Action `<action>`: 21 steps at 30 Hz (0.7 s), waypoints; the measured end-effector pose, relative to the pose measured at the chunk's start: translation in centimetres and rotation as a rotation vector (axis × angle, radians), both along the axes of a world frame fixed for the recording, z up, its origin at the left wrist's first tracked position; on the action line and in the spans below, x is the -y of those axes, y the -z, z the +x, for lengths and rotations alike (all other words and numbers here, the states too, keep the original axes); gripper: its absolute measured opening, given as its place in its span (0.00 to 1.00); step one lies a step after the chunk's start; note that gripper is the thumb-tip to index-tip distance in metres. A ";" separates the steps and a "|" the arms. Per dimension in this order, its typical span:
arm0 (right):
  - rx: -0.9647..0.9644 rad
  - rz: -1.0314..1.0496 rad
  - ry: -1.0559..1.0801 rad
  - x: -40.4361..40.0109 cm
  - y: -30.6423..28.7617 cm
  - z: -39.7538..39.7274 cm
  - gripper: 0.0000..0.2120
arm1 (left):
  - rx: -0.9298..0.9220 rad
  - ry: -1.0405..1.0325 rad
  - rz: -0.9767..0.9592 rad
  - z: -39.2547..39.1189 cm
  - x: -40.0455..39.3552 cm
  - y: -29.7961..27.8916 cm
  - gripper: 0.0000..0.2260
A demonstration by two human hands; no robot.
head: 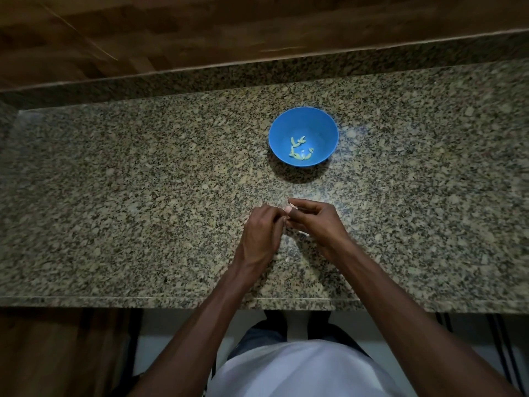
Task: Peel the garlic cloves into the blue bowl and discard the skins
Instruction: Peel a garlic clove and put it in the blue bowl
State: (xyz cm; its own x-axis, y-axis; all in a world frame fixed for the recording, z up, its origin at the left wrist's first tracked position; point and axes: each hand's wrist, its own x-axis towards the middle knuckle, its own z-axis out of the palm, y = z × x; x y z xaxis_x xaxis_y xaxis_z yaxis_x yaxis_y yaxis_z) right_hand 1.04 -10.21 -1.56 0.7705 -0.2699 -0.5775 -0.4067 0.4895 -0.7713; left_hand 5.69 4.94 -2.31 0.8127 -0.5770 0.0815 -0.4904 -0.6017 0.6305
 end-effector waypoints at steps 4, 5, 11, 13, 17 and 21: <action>0.008 0.019 0.007 0.1 -0.2 -0.5 0.17 | -0.061 -0.006 -0.047 0.2 -0.1 -0.1 0.04; 0.005 0.025 0.004 0.2 -0.2 -0.6 0.17 | -0.056 0.001 -0.044 0.2 -0.2 -0.1 0.05; -0.011 0.034 0.005 0.2 -0.1 -0.8 0.18 | 0.034 0.073 0.056 0.4 -0.1 0.5 0.04; -0.010 0.036 0.012 0.2 0.0 -0.7 0.18 | 0.028 0.065 0.073 0.2 0.1 0.5 0.04; -0.014 0.010 0.006 0.0 0.4 -0.5 0.16 | -0.033 0.013 0.075 -0.3 0.5 0.6 0.04; -0.051 -0.074 0.004 0.0 1.4 -1.2 0.17 | -0.248 -0.108 0.095 -0.5 0.6 0.4 0.04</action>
